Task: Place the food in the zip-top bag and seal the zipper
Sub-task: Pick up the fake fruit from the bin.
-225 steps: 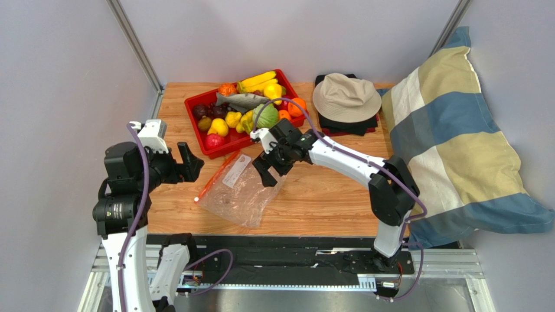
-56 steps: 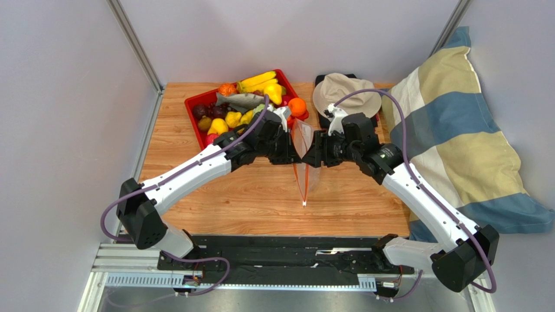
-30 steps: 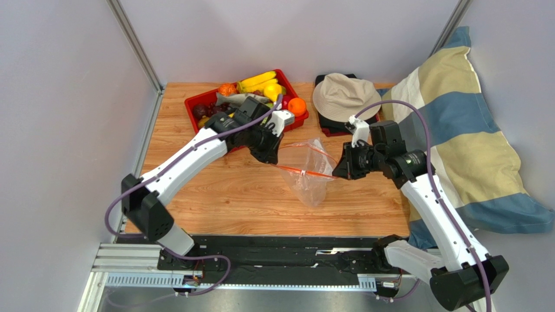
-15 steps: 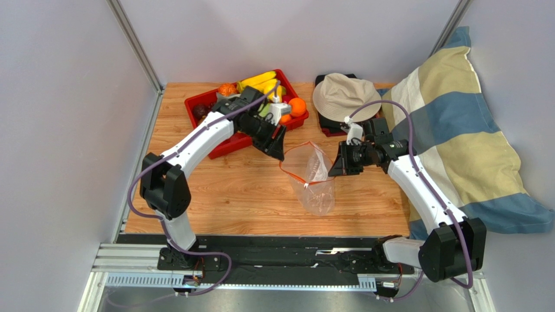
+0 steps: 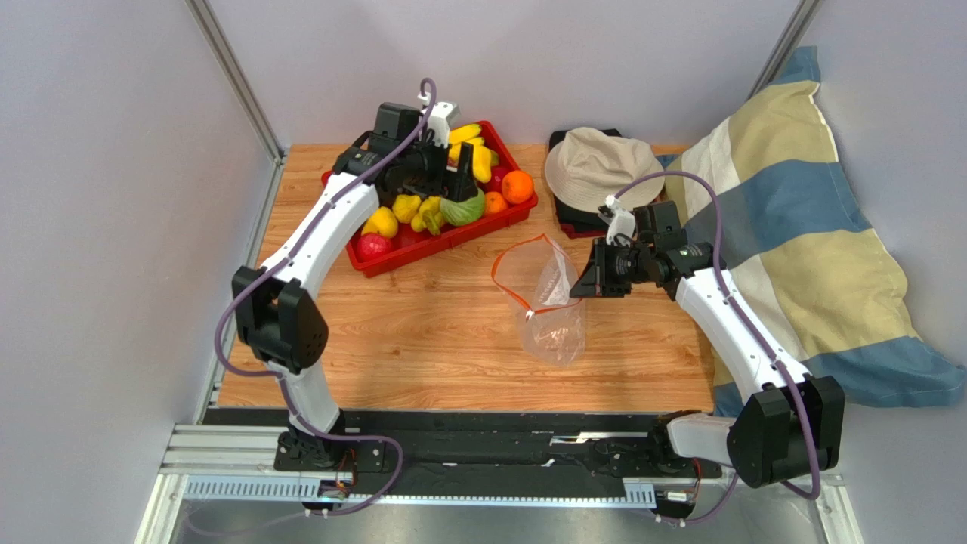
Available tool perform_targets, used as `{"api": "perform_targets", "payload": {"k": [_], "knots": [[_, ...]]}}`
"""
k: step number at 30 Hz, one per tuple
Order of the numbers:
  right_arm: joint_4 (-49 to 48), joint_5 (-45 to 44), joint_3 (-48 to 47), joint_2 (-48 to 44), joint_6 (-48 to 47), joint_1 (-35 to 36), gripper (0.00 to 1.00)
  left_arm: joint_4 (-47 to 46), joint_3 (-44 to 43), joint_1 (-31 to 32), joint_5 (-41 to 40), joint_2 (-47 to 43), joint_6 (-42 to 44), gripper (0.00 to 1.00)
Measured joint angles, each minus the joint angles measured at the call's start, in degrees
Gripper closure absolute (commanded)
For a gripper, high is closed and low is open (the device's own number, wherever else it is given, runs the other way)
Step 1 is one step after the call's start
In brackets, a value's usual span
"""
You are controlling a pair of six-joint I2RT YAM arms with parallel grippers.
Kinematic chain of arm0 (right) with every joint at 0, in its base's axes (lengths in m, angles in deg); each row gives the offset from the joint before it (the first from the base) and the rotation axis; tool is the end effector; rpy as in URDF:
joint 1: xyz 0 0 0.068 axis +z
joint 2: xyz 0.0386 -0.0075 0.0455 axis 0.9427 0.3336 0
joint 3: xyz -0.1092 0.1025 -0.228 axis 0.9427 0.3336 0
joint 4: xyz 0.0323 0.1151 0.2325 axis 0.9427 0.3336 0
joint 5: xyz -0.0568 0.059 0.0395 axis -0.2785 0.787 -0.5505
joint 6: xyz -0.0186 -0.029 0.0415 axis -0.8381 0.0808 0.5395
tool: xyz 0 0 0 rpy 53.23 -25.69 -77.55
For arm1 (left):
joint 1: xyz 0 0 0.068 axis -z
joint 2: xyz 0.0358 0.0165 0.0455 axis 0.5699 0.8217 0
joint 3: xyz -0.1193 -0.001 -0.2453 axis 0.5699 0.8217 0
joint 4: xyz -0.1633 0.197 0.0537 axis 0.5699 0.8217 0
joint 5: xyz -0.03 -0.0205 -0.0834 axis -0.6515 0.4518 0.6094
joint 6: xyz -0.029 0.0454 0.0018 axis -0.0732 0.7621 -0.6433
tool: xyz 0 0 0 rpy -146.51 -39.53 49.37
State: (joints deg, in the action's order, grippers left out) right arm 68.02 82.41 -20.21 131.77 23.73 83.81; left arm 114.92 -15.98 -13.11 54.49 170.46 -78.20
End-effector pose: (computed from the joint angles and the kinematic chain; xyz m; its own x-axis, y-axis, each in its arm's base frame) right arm 0.2375 0.0760 0.2837 -0.9015 -0.0055 -0.4327 -0.2777 0.7741 0.5689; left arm 0.3742 -0.1607 0.3646 -0.6278 0.1217 -0.7688 0.5132 0.8073 -0.2912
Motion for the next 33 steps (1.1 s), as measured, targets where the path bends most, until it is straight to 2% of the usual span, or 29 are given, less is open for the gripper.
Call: {"api": "perform_targets", "payload": {"k": [6,10,21,22,23,25,28,29,31,32,33], "knots": [[-0.3,0.0,0.0,0.0,0.4,0.0,1.00,-2.1,-5.9,0.0,-8.8,11.3,-1.2,0.01],[-0.5,0.0,0.0,0.0,0.5,-0.3,1.00,-2.5,-8.4,0.0,-11.9,18.1,-1.6,0.01],[-1.0,0.0,0.4,0.0,0.5,-0.7,1.00,-4.5,-9.1,1.2,-14.3,23.0,-1.7,0.01],[-1.0,0.0,0.4,0.0,0.5,-0.7,1.00,-4.6,-9.3,1.2,-14.3,23.3,-1.7,0.04],[-1.1,0.0,0.4,0.0,0.5,-0.7,1.00,-4.6,-9.5,1.2,-14.2,23.6,-1.7,0.12],[-1.1,0.0,0.4,0.0,0.5,-0.7,1.00,-4.6,-9.5,1.2,-13.7,23.7,-1.9,0.18],[-1.1,0.0,0.4,0.0,0.5,-0.7,1.00,-5.1,-9.0,0.8,-12.2,23.5,-2.1,0.44],[-1.1,0.2,0.4,0.0,0.5,-0.7,1.00,-5.9,-8.1,0.6,-11.5,23.2,-2.2,0.58],[-1.1,0.6,0.4,0.0,0.5,-0.7,1.00,-7.5,-6.1,0.2,-10.2,22.1,-2.9,0.69],[-1.2,0.9,0.4,0.0,0.5,-0.7,1.00,-8.6,-4.3,0.1,-9.7,21.1,-2.7,0.81],[-1.2,1.3,0.4,0.0,0.7,-0.7,1.00,-9.3,-2.8,0.0,-9.3,20.0,-2.6,0.86]]}}
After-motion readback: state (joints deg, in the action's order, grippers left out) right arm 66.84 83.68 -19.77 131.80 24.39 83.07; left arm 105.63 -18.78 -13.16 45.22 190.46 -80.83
